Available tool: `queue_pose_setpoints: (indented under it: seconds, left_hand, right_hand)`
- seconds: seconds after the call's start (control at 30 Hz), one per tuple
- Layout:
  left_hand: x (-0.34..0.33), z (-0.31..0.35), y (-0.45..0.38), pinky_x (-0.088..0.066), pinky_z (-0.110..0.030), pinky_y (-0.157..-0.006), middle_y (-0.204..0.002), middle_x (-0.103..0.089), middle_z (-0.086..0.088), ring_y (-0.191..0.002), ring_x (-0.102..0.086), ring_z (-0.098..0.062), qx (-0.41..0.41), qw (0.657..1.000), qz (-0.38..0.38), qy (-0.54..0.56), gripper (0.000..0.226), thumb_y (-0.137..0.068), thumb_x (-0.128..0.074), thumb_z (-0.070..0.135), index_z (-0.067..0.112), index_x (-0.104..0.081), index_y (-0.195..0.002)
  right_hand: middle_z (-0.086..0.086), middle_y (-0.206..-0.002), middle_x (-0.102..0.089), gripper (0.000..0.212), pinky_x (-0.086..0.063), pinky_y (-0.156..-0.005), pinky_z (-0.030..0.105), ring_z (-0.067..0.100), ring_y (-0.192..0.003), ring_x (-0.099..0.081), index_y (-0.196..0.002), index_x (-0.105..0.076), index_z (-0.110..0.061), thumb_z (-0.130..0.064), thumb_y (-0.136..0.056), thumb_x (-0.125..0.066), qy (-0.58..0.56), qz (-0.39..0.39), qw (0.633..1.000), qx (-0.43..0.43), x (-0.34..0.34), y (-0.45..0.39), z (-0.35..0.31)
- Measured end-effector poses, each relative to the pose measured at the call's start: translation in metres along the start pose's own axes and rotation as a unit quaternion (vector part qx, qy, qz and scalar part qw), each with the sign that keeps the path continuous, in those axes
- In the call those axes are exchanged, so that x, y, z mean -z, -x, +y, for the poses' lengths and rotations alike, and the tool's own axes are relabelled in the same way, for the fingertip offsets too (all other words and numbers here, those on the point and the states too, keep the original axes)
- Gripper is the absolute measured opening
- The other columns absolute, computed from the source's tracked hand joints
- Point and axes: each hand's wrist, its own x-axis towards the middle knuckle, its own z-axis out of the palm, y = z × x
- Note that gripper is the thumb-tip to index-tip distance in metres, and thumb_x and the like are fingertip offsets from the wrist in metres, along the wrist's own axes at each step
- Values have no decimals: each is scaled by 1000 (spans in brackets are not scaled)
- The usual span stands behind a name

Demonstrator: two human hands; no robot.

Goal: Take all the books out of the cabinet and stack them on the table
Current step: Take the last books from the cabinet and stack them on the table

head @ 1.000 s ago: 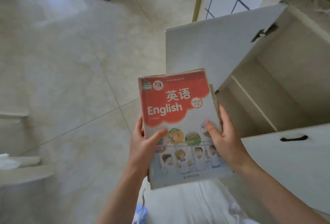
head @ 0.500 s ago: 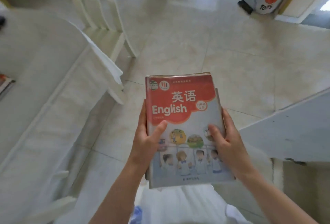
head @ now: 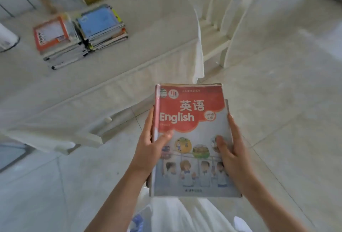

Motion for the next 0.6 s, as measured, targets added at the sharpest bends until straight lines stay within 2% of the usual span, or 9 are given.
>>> queue_pose_setpoints:
  seconds: [0.1,0.17,0.23,0.3,0.37,0.47,0.6]
  left_hand:
    - [16,-7,2,-50,-7,-59,-119,-62,22,-97,-63,11,12,998,57,19,70,-92,-61,8,46,-32,-143]
    - [31,-10,4,-50,-7,-59,-117,-63,24,-97,-64,9,17,995,93,25,70,-92,-61,7,48,-32,-141]
    - [45,-12,4,-50,-7,-60,-110,-66,28,-96,-64,9,17,991,129,34,68,-92,-60,8,55,-34,-134]
    - [62,-14,3,-50,-7,-64,-105,-66,32,-97,-64,10,20,984,169,42,66,-92,-60,8,61,-36,-123]
    - [80,-17,-2,-53,-14,-72,-109,-67,28,-102,-64,4,20,979,198,53,66,-92,-61,9,61,-36,-125]
    - [112,-19,-16,-55,-25,-83,-116,-67,20,-109,-65,-4,17,970,226,83,68,-91,-62,11,53,-35,-137]
    - [162,-14,-42,-57,-31,-84,-117,-68,16,-109,-66,-10,9,957,261,127,70,-90,-64,10,55,-35,-134]
  right_hand:
    - [-7,-99,-70,58,-55,-48,26,15,-70,-73,-144,-26,-41,-10,-99,-47,10,-67,998,2,-15,-18,-9]
    - [-2,-101,-71,57,-55,-45,32,18,-68,-73,-144,-27,-40,-11,-99,-47,32,-114,993,1,-31,-29,-18]
    - [3,-105,-70,56,-56,-46,37,18,-66,-72,-144,-26,-38,-12,-99,-47,50,-148,988,5,-50,-42,-25]
    - [4,-100,-70,55,-50,-40,29,17,-56,-68,-143,-28,-37,-13,-98,-48,77,-177,981,17,-72,-56,-31]
    - [0,-98,-70,54,-48,-39,26,17,-57,-68,-140,-30,-40,-14,-98,-49,94,-196,975,36,-94,-69,-39]
    - [-3,-98,-69,57,-49,-40,25,12,-56,-68,-140,-25,-44,-17,-97,-51,112,-223,967,46,-132,-88,-52]
    - [1,-99,-68,54,-46,-37,22,10,-55,-67,-127,-30,-52,-13,-97,-51,99,-253,961,53,-191,-117,-75]
